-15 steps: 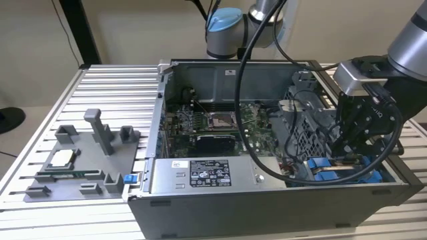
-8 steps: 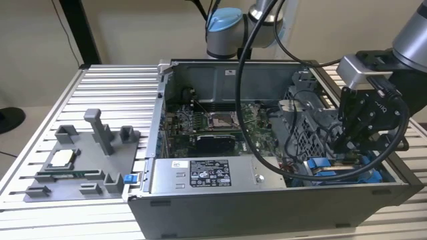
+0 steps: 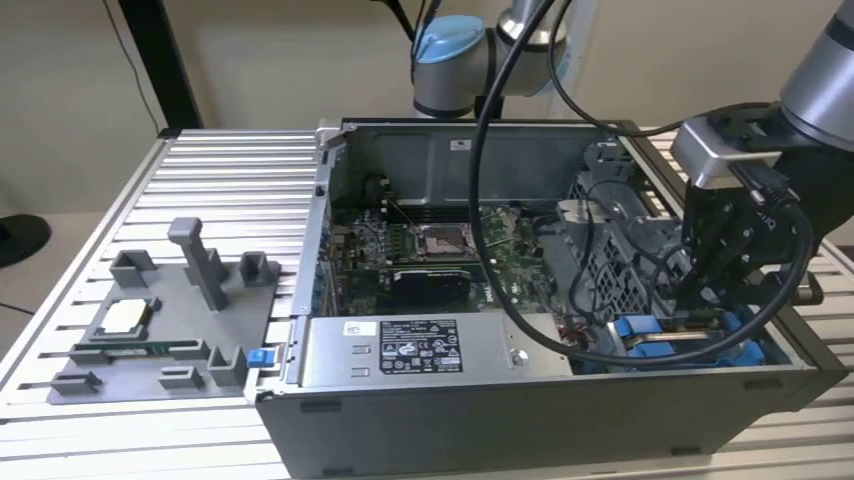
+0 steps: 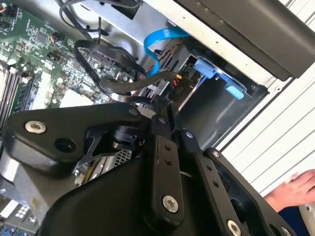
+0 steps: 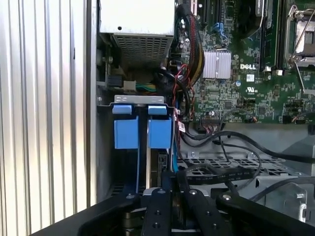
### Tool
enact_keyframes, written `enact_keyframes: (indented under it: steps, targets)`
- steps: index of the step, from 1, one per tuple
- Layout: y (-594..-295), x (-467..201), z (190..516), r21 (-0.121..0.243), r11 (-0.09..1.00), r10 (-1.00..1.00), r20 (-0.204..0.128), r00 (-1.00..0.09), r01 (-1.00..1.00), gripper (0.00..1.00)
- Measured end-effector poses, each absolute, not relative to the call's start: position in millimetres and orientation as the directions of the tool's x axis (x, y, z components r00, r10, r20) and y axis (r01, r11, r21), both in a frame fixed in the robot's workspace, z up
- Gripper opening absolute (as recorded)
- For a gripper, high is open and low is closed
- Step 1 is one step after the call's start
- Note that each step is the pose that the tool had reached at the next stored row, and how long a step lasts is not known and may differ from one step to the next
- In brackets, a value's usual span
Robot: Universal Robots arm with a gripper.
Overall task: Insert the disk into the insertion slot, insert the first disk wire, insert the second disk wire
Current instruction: 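Insert the second disk wire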
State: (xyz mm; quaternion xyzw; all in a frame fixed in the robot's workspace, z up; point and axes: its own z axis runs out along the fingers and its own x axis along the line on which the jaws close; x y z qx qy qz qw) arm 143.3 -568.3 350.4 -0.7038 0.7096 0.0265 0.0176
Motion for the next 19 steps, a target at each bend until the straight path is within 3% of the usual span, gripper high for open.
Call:
enact_keyframes:
  steps: [19]
  targets:
    - [-572.2, 143.2, 344.3, 0.012, 0.014, -0.998, -0.062, -0.015, -1.000, 0.00]
